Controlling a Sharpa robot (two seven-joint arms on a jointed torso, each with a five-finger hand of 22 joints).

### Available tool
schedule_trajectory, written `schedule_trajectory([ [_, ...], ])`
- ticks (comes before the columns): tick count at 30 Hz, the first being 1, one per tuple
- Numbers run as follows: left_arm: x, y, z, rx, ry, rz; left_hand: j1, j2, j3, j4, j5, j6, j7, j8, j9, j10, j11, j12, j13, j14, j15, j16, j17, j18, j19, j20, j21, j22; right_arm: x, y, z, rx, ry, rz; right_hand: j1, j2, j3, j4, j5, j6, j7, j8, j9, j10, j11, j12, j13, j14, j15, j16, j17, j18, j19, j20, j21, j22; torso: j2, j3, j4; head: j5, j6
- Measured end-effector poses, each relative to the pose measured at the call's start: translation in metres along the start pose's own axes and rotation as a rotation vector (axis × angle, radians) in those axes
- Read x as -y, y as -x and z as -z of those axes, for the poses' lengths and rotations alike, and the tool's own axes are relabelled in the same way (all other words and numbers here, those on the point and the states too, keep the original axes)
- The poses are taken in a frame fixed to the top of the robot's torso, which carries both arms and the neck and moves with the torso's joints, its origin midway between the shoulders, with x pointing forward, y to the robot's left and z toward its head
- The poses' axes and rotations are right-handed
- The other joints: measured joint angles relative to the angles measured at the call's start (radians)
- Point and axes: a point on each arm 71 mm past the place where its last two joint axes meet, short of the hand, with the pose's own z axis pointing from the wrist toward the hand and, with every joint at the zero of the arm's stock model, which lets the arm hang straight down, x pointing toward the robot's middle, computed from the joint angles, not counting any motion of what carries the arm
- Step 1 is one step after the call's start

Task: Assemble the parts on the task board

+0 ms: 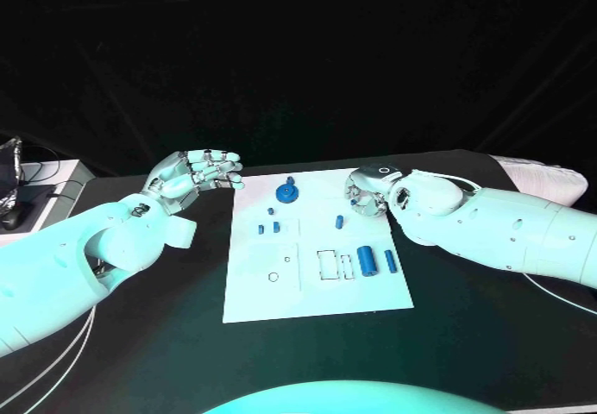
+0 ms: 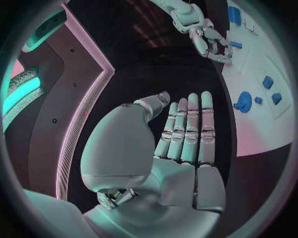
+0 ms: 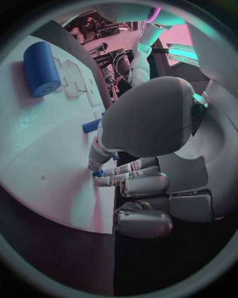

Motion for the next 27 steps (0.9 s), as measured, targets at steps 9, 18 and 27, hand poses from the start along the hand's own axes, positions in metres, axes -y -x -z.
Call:
schedule_trajectory([
  [9,0.0002,0.0001,0.0,0.001,0.0,0.001,0.0,0.0,-0.003,-0.003,0.0,-0.004,0.004,0.0,-0.002,0.0,0.0,-0.003,0.0,0.0,0.0,-0.005,0.003,0.0,0.004,0.003,-0.007,-0.004,-0.001,0.0002,-0.0007,-0.003,-0.001,-0.001,0.008,0.035,0.073,-0.033,-0.022,0.059,-0.013,0.028,0.022,0.048,-0.012,-0.015,-0.03,0.004,-0.004,0.0,-0.001,0.0,0.0,0.0,0.004,0.0,-0.001,-0.0006,0.0,0.003,-0.004],
  [18,0.0003,0.0003,0.0002,0.001,0.0,0.001,0.0,0.0,-0.006,0.0,0.0,-0.004,0.004,0.0,-0.002,0.0,0.0,-0.009,0.0,0.003,0.003,-0.009,0.005,0.0,0.003,0.003,-0.007,-0.005,-0.0042,0.0002,-0.0015,-0.005,0.0,0.005,0.013,0.063,0.13,-0.089,-0.049,0.074,-0.016,0.043,0.047,0.072,-0.001,-0.027,-0.039,0.004,-0.011,0.0,-0.001,0.0,0.0,-0.007,0.009,0.0,-0.001,-0.0006,0.0,0.003,-0.007],
  [27,0.0002,0.001,0.0003,0.003,0.001,0.001,0.0,0.0,-0.008,-0.003,0.0,-0.004,0.004,0.0,-0.004,-0.004,0.004,-0.013,0.0,0.003,0.003,-0.013,0.01,0.0,0.003,0.003,-0.016,-0.011,-0.0072,-0.0005,-0.0007,0.005,-0.007,0.019,0.012,0.075,0.16,-0.12,-0.063,0.077,-0.019,0.047,0.058,0.078,0.004,-0.038,-0.045,0.004,-0.011,0.0,-0.001,0.0,0.0,-0.007,0.017,0.0,-0.001,-0.0005,-0.0001,0.002,-0.01],
])
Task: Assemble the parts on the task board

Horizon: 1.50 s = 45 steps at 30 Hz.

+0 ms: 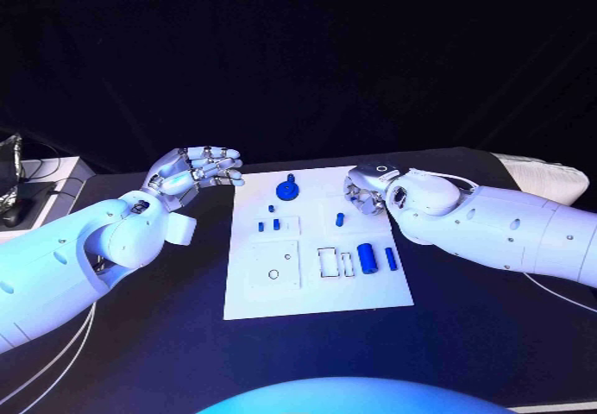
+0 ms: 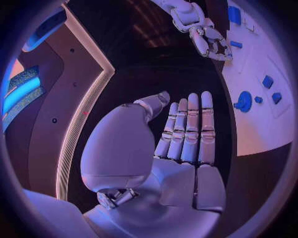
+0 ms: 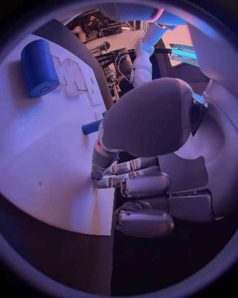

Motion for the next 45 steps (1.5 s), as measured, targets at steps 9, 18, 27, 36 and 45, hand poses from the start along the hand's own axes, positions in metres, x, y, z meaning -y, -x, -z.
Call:
schedule_trajectory([
  [9,-0.001,0.003,0.0,0.008,0.003,-0.003,0.0,0.0,-0.003,0.0,0.0,-0.004,0.004,0.0,-0.001,-0.007,0.007,-0.005,0.0,0.0,0.0,-0.008,0.006,0.0,0.007,0.0,-0.008,-0.006,-0.001,0.002,0.007,0.058,0.0,-0.013,0.001,0.001,0.007,-0.007,-0.004,0.006,0.0,0.004,0.003,0.004,0.004,-0.004,0.0,0.0,0.0,0.0,0.003,0.0,0.003,-0.003,0.015,0.0,-0.002,0.001,-0.0016,-0.001,0.004],
  [18,-0.002,0.009,0.001,0.022,0.009,-0.008,0.0,0.0,-0.006,0.0,0.0,-0.004,0.004,0.0,-0.003,-0.007,0.007,-0.009,0.0,0.0,0.0,-0.014,0.009,0.0,0.007,0.0,-0.011,-0.009,-0.001,0.016,0.016,0.152,0.011,-0.047,-0.002,0.004,0.008,-0.009,-0.006,0.006,0.0,0.003,0.006,0.007,0.007,-0.008,0.001,0.0,0.0,0.0,0.005,0.0,0.004,-0.004,0.015,0.0,-0.003,0.0008,-0.0012,-0.001,0.007],
  [27,-0.004,0.013,0.001,0.031,0.013,-0.01,0.0,0.0,-0.008,0.003,0.0,-0.007,0.007,0.0,-0.004,-0.011,0.011,-0.009,0.0,0.0,0.0,-0.017,0.011,0.0,0.007,0.0,-0.017,-0.011,-0.01,0.028,0.032,0.218,0.048,-0.107,-0.004,0.006,0.01,-0.012,-0.008,0.006,0.0,0.008,0.007,0.007,0.007,-0.01,0.006,-0.004,-0.003,0.004,0.008,0.0,0.004,-0.003,0.021,0.0,-0.003,-0.0005,-0.001,0.01,0.006],
  [36,-0.005,0.011,-0.001,0.035,0.015,-0.007,0.0,0.0,-0.012,0.007,0.0,-0.007,0.007,0.0,-0.006,-0.011,0.011,-0.012,0.0,0.0,0.0,-0.025,0.016,0.0,0.011,0.004,-0.022,-0.018,-0.058,0.033,0.038,0.237,0.165,-0.185,-0.004,0.006,0.014,-0.017,-0.009,0.006,0.0,0.008,0.01,0.008,0.006,-0.012,0.0,0.0,-0.007,0.004,0.008,0.0,0.004,-0.003,0.021,0.001,-0.006,-0.0023,-0.0015,0.041,0.004],
  [45,-0.009,0.002,-0.009,0.042,0.011,0.012,0.0,0.0,-0.015,0.01,0.0,-0.007,0.007,0.0,-0.007,-0.011,0.011,-0.012,0.0,0.0,0.0,-0.03,0.02,0.0,0.011,0.004,-0.031,-0.024,-0.111,0.013,0.037,0.2,0.27,-0.231,-0.004,0.006,0.017,-0.019,-0.005,0.007,0.0,0.007,0.01,0.008,0.006,-0.012,0.001,0.0,-0.007,0.004,0.007,0.0,0.004,-0.003,0.021,0.0,-0.017,-0.0094,0.0025,0.067,-0.01],
])
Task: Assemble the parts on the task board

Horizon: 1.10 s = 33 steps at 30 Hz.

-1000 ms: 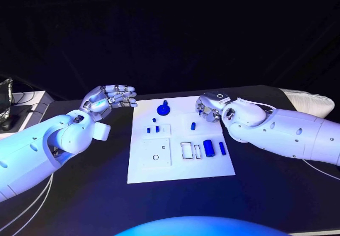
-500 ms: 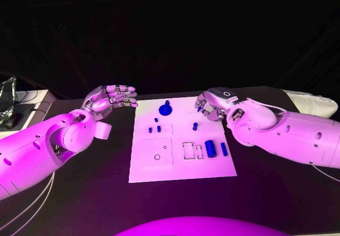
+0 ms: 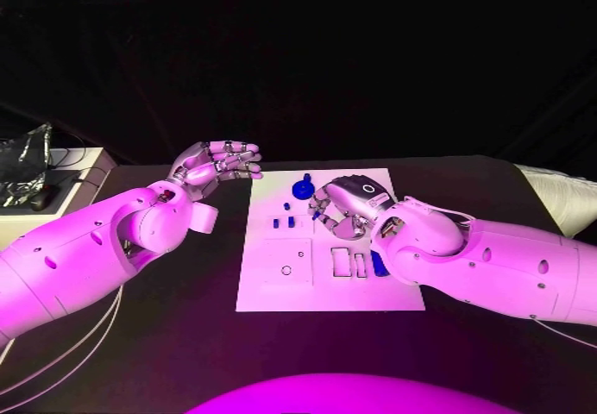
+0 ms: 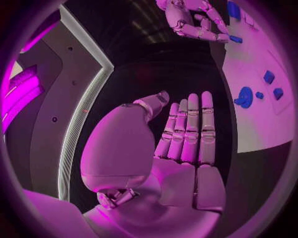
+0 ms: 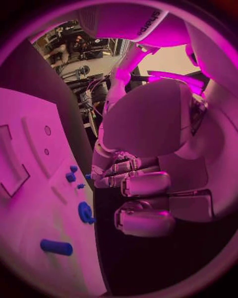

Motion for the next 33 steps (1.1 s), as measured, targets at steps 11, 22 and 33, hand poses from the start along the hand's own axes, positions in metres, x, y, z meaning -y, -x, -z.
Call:
schedule_trajectory([
  [11,-0.002,-0.006,-0.005,0.015,-0.005,0.015,0.0,0.0,-0.003,0.003,0.0,0.0,0.0,0.0,-0.001,0.0,0.0,0.0,0.001,-0.004,0.004,-0.008,0.004,0.0,0.0,0.0,-0.007,-0.006,-0.02,-0.035,0.002,-0.062,0.033,-0.012,0.0,0.0,0.0,0.0,0.0,0.001,0.001,-0.002,0.001,0.004,-0.004,0.0,0.0,0.0,0.0,0.0,-0.001,0.0,0.0,0.0,0.0,0.0,-0.011,-0.0084,0.0051,0.041,-0.032],
  [22,-0.002,-0.005,-0.004,0.022,-0.004,0.016,0.0,0.0,-0.003,0.003,0.0,0.0,0.0,0.0,-0.002,0.0,0.0,0.0,0.002,-0.004,0.004,-0.014,0.008,0.0,0.004,0.004,-0.018,-0.011,-0.022,-0.044,0.0,-0.101,0.029,0.019,0.0,0.0,0.003,-0.003,0.006,0.001,0.001,-0.004,0.002,0.004,-0.004,-0.004,0.0,0.0,0.0,0.0,-0.001,0.0,0.0,0.0,0.0,0.0,-0.011,-0.0088,0.0041,0.058,-0.048],
  [33,-0.001,-0.005,-0.004,0.022,-0.005,0.017,0.0,0.0,-0.005,0.005,0.0,0.0,0.0,0.0,-0.002,0.0,0.0,0.0,0.002,-0.004,0.004,-0.014,0.009,0.0,0.004,0.004,-0.018,-0.013,-0.021,-0.056,-0.001,-0.151,0.015,0.04,0.0,0.0,0.003,-0.003,0.006,0.001,0.001,-0.001,0.002,0.007,-0.007,-0.004,-0.001,0.0,0.0,0.0,-0.002,0.0,0.0,0.0,0.0,0.0,-0.01,-0.0078,0.0038,0.065,-0.05],
])
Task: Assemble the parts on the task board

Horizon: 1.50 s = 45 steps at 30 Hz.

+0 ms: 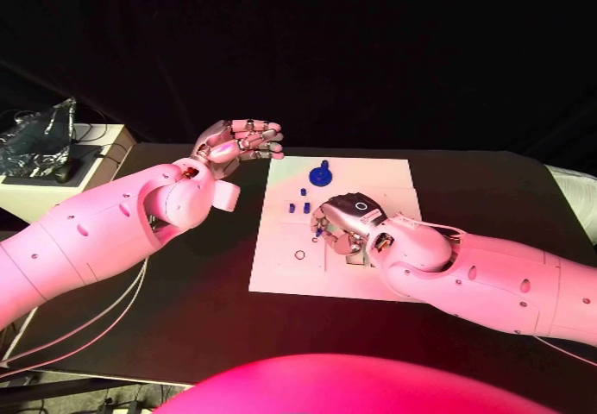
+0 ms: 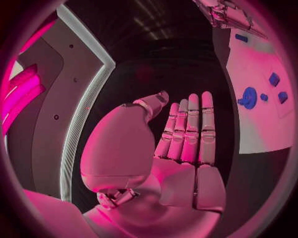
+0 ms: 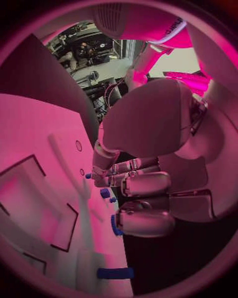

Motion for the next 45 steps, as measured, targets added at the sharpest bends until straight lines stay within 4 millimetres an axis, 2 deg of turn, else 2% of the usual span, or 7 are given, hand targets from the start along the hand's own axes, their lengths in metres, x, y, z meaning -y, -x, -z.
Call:
schedule_trajectory([
  [7,0.0002,0.0002,0.0002,0.0,0.0,0.0,0.0,0.0,0.0,0.0,0.0,0.0,0.0,0.0,0.0,0.0,0.0,0.0,0.0,0.0,0.0,0.0,0.0,0.0,0.0,0.0,0.0,0.0,-0.0031,-0.0026,-0.0002,-0.014,0.005,0.002,-0.002,-0.002,0.0,0.0,0.0,-0.001,-0.001,0.0,0.0,0.004,-0.001,-0.002,0.0,0.0,0.0,0.0,0.0,0.0,0.0,0.0,0.0,0.0,0.0,0.0005,0.0002,0.002,0.0],
  [8,0.0002,0.0002,0.0002,0.0,0.0,0.0,0.0,0.0,0.0,0.0,0.0,0.0,0.0,0.0,0.0,0.0,0.0,0.0,0.0,0.0,0.0,0.0,0.0,0.0,0.0,0.0,0.0,0.0,-0.0033,-0.0028,-0.0002,-0.015,0.005,0.002,-0.004,-0.004,0.0,0.0,0.0,-0.001,-0.001,0.0,0.0,0.016,-0.009,-0.002,0.0,0.0,0.0,0.0,0.0,0.0,0.0,0.0,0.0,0.0,0.0,0.0006,0.0001,0.002,0.0],
  [14,0.0003,0.0009,0.0006,0.001,0.002,-0.001,0.0,0.0,0.0,0.0,0.0,0.0,0.0,0.0,0.0,-0.004,0.004,0.0,0.0,0.0,0.0,-0.004,0.002,0.0,0.0,0.0,0.0,-0.002,-0.0054,-0.0031,0.0004,-0.018,0.01,0.001,-0.004,-0.004,0.0,0.0,0.0,-0.002,-0.002,0.0,0.0,0.021,-0.014,-0.002,0.0,0.0,0.0,0.0,0.0,0.0,0.0,0.0,0.0,0.0,0.0,0.0005,-0.001,-0.001,0.0],
  [17,0.0004,0.0012,0.0007,0.002,0.002,-0.001,0.0,0.0,0.0,0.0,0.0,0.0,0.0,0.0,0.0,-0.004,0.004,0.0,0.0,0.0,0.0,-0.004,0.002,0.0,0.0,0.0,0.0,-0.002,-0.0059,-0.0032,0.0005,-0.019,0.012,0.001,-0.004,-0.004,0.0,0.0,-0.001,-0.001,-0.001,-0.001,0.0,0.033,-0.024,-0.004,0.0,0.0,0.0,0.0,0.0,0.0,0.0,0.0,0.0,0.0,0.0,0.0005,-0.0011,0.0,0.0],
  [45,0.0013,0.0021,0.0018,0.001,0.004,-0.002,0.0,0.0,0.0,0.0,0.0,0.004,0.004,0.0,-0.001,-0.004,0.004,0.0,0.001,0.0,0.0,-0.004,0.003,0.0,0.0,0.0,-0.004,-0.003,-0.0057,-0.0097,-0.0061,-0.042,0.002,0.036,-0.012,-0.004,0.004,-0.004,0.004,-0.001,-0.001,0.0,0.001,0.035,-0.025,-0.006,0.0,0.0,0.0,0.0,-0.005,0.0,0.0,0.0,0.0,0.0,-0.001,-0.0011,0.0004,0.0,0.0],
])
